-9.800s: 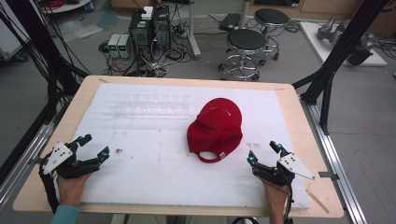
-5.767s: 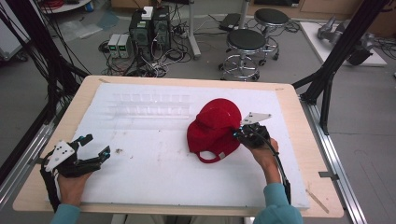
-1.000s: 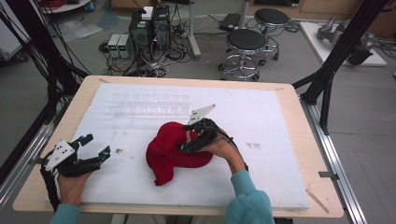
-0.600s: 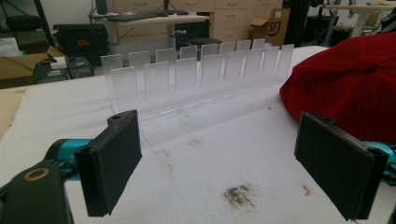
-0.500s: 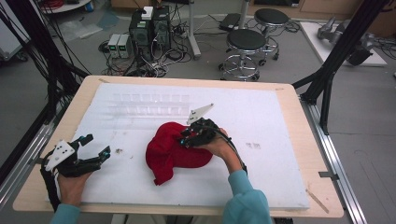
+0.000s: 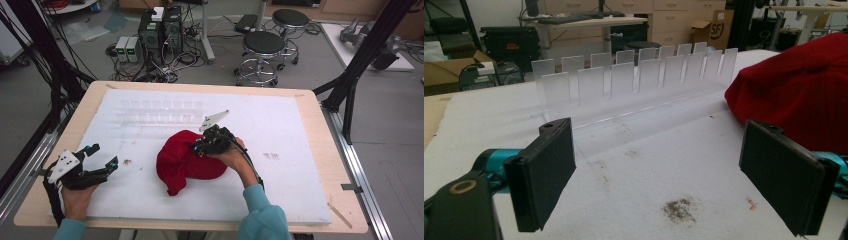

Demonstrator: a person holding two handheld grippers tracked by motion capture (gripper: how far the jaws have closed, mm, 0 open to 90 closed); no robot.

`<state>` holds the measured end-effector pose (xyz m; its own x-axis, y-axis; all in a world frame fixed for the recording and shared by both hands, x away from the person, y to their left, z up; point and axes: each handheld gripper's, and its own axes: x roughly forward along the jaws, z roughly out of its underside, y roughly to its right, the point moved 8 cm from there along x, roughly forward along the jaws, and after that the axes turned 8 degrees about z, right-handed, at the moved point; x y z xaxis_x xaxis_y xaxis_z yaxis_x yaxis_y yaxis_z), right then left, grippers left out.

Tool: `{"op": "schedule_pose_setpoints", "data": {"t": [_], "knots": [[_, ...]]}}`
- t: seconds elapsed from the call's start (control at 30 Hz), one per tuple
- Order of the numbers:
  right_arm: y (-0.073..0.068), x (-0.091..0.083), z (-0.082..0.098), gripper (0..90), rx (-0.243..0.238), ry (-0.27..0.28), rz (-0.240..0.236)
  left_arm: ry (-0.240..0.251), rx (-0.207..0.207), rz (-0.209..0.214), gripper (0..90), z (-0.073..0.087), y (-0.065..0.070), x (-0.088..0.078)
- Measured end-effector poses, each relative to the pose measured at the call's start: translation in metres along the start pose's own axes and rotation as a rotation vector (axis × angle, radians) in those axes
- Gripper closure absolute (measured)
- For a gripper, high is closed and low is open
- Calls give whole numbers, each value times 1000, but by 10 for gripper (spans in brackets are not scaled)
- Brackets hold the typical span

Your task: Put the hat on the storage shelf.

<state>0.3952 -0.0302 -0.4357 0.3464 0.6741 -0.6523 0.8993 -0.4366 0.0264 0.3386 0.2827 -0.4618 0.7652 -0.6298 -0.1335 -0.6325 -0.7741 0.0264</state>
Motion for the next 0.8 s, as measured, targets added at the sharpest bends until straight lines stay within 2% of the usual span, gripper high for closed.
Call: {"op": "schedule_pose_setpoints", "data": {"t": [0.13, 0.3, 0.5, 0.67, 0.8], "knots": [[0, -4, -3, 862, 11, 15, 14, 1, 10, 0, 150, 0, 1, 0], [0, -11, -11, 862, 47, 63, 37, -5, 27, -2, 150, 0, 2, 0], [3, -22, -24, 862, 114, 162, 79, -4, 37, -3, 149, -1, 4, 1], [4, -30, -32, 862, 132, 221, 103, 0, 51, -8, 149, -1, 5, 0], [4, -33, -39, 862, 150, 262, 123, -7, 26, 16, 149, -2, 9, 2]]}}
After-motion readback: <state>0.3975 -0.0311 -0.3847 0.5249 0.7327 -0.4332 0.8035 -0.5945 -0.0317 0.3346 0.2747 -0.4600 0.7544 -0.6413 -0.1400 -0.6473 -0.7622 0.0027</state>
